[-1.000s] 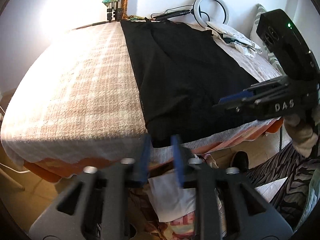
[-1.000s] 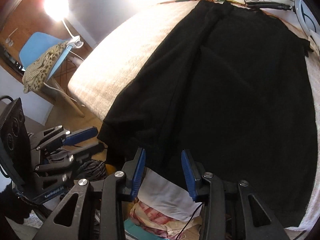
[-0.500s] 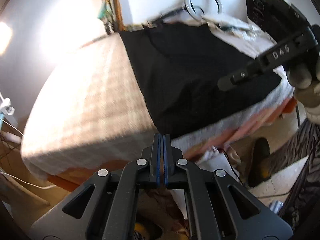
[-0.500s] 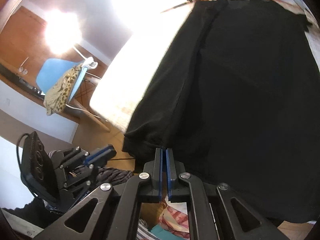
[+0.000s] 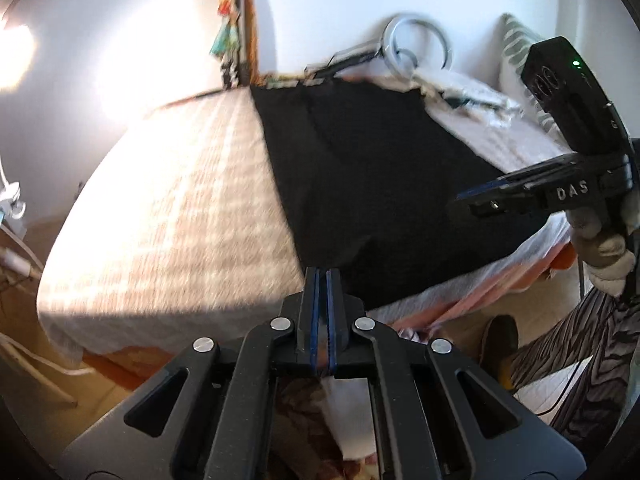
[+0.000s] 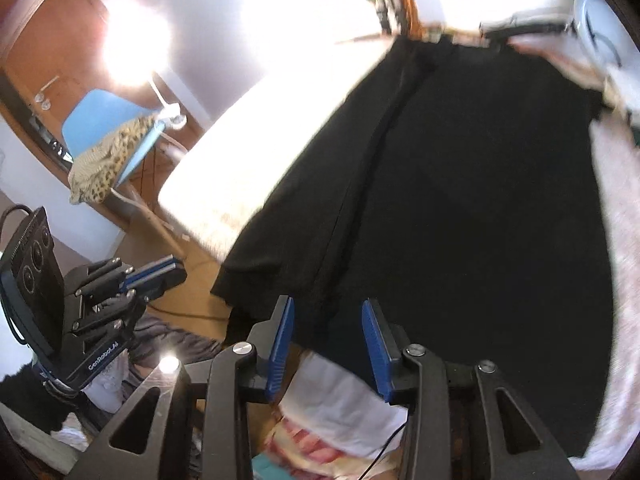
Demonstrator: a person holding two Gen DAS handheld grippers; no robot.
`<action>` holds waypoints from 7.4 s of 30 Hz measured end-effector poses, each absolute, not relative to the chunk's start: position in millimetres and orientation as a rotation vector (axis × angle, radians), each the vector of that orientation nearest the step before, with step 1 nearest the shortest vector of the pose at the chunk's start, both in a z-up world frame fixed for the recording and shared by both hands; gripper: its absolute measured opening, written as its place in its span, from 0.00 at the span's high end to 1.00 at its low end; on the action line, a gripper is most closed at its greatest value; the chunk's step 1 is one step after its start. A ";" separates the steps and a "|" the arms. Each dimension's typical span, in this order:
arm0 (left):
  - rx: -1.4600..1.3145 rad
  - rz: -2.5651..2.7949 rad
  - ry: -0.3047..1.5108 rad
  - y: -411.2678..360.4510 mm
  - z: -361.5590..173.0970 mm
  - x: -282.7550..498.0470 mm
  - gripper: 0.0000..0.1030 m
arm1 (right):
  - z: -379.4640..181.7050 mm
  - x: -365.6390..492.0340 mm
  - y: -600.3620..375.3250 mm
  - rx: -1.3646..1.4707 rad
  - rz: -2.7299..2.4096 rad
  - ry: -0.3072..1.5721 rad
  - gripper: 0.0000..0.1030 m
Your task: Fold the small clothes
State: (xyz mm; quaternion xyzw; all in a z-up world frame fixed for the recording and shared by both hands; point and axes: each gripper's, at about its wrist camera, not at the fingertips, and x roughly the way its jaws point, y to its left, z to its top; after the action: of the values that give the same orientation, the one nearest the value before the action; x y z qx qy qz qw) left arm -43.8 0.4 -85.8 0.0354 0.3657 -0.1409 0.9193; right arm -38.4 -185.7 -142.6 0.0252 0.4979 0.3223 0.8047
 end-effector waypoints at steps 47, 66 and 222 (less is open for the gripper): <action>0.142 -0.686 0.857 -281.4 -112.5 21.4 0.99 | -135.6 94.4 -425.9 0.507 0.397 0.899 0.48; -0.064 -0.640 0.845 -232.1 -86.4 25.6 0.99 | -204.5 234.5 -378.4 0.701 0.283 0.970 0.52; -0.448 -0.435 1.094 52.3 -116.2 6.6 0.98 | -93.6 -65.2 -271.9 0.558 0.624 1.225 1.00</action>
State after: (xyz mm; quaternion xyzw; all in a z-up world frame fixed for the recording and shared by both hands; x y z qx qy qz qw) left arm 6.6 52.3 -116.2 -0.2093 0.5114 -0.2036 0.8082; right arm -65.2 -271.9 -93.6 0.2543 0.5576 0.2844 0.7372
